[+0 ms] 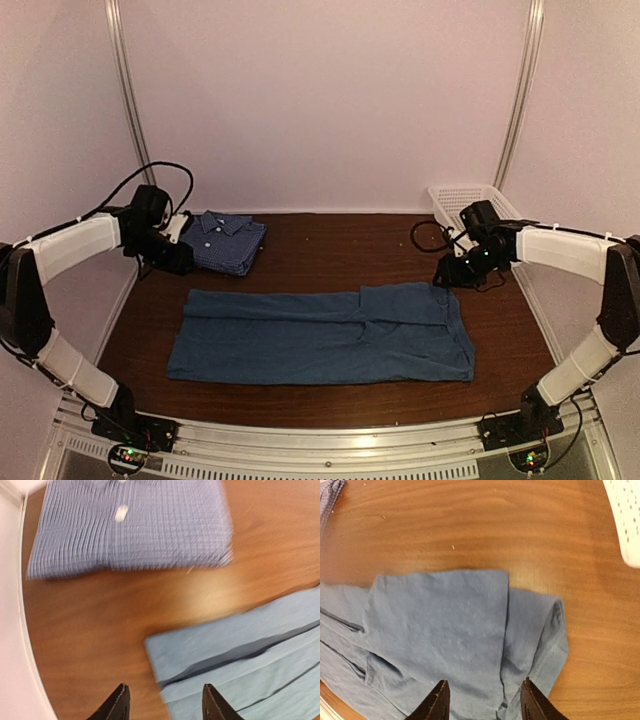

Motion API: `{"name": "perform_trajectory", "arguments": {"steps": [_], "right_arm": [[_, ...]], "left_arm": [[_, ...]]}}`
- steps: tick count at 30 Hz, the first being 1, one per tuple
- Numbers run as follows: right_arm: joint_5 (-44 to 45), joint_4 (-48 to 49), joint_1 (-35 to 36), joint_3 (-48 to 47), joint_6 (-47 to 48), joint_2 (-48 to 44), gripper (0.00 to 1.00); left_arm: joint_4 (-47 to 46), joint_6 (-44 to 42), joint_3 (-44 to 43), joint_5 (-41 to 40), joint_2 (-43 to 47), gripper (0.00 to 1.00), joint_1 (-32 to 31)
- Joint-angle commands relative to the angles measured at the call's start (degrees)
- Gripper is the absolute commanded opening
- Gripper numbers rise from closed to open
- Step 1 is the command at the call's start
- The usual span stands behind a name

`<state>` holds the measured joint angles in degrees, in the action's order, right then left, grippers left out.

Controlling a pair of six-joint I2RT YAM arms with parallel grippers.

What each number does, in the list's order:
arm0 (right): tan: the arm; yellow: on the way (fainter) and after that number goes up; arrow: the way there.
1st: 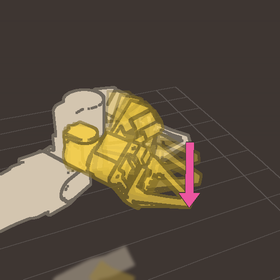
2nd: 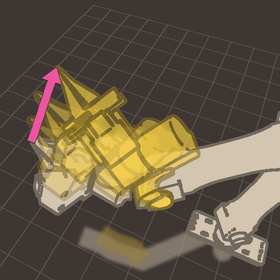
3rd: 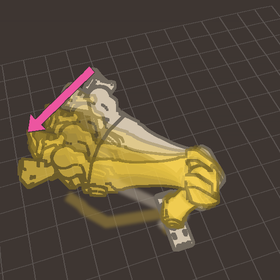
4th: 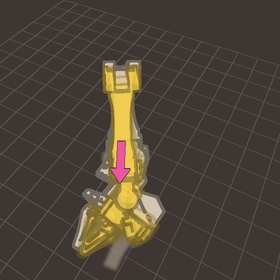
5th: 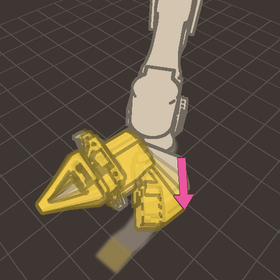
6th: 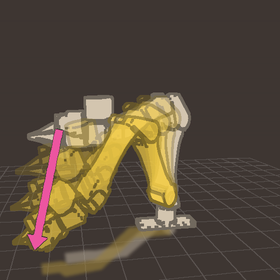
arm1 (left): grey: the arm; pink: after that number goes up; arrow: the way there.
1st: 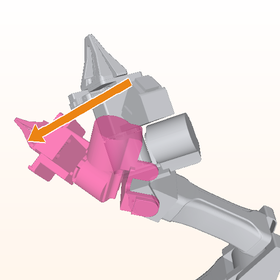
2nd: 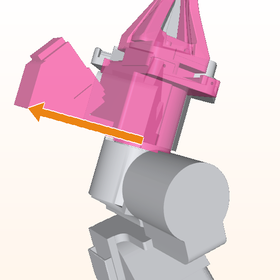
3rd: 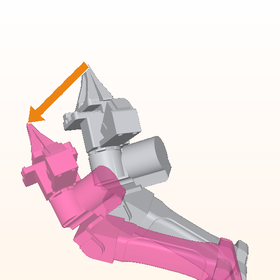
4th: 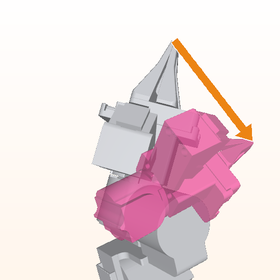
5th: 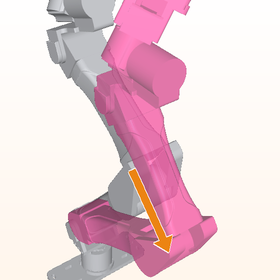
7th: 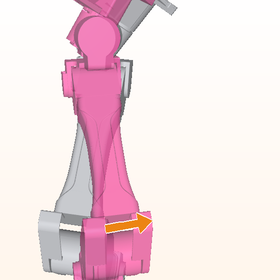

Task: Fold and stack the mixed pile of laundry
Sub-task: Fold the 1/3-folded T-shirt at the center of the board.

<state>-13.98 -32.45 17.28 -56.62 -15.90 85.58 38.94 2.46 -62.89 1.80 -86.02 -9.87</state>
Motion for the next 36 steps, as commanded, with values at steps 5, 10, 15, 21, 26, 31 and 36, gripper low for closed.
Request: {"name": "perform_trajectory", "arguments": {"steps": [5, 10, 15, 21, 26, 31, 36], "right_arm": [[-0.2, 1.1, -1.3, -11.4, 3.1, 11.4, 0.45], [-4.8, 3.6, -3.6, -12.2, 2.7, 15.1, 0.43], [-6.7, 4.8, -5.0, -12.2, 2.8, 18.1, 0.41], [-8.9, 5.9, -5.9, -13.8, 2.8, 20.7, 0.36], [-10.2, 6.1, -5.9, -14.6, 2.7, 21.8, 0.35], [-11.9, 6.9, -5.9, -14.5, 2.7, 23.6, 0.34], [-11.8, 6.8, -5.9, -14.8, 2.6, 24.5, 0.34]], "left_arm": [[-18.2, 9.7, -7.9, 14.6, -6.1, 0.49, -12.5], [-20.1, 14.6, -21.1, 16.0, -20.9, 0.46, -22.0], [-23.1, 19.5, -32.4, 19.8, -33.8, 0.45, -27.9], [-24.0, 22.9, -43.1, 22.2, -45.3, 0.44, -32.6], [-23.9, 25.9, -48.5, 23.1, -51.5, 0.42, -34.0], [-24.1, 28.1, -50.2, 23.7, -54.7, 0.41, -34.1], [-24.7, 28.7, -50.2, 24.8, -56.5, 0.41, -34.2]]}}
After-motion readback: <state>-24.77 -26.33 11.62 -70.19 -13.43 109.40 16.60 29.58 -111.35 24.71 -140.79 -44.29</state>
